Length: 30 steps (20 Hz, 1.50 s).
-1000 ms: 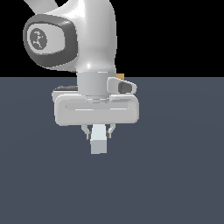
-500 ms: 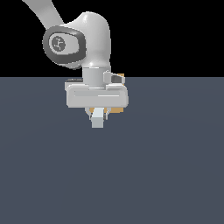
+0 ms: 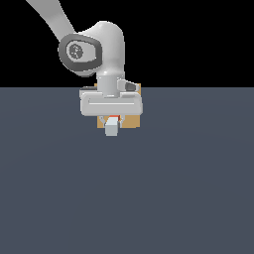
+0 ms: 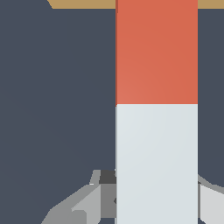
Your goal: Insert the peg into the horizontal hole in a box.
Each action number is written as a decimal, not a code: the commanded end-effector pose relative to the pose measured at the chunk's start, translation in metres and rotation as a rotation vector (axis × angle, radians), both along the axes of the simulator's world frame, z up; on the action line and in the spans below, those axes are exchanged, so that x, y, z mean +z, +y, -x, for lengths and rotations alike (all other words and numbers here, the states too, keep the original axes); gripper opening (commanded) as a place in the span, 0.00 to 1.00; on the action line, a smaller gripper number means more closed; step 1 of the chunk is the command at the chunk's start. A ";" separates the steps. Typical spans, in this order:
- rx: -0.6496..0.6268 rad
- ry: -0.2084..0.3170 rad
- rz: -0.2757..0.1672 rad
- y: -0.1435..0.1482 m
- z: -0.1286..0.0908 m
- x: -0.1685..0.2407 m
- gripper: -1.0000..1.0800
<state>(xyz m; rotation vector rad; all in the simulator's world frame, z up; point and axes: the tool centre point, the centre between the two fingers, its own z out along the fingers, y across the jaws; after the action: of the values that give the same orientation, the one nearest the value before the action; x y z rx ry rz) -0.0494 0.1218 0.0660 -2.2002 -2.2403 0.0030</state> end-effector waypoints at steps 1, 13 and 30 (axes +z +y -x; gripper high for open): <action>-0.005 -0.002 0.000 0.005 -0.001 0.002 0.00; -0.004 -0.004 -0.001 0.006 -0.004 0.003 0.00; -0.005 -0.004 -0.001 0.093 0.000 0.003 0.00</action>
<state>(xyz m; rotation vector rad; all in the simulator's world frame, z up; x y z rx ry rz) -0.0498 0.2031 0.0670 -2.2044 -2.2364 0.0018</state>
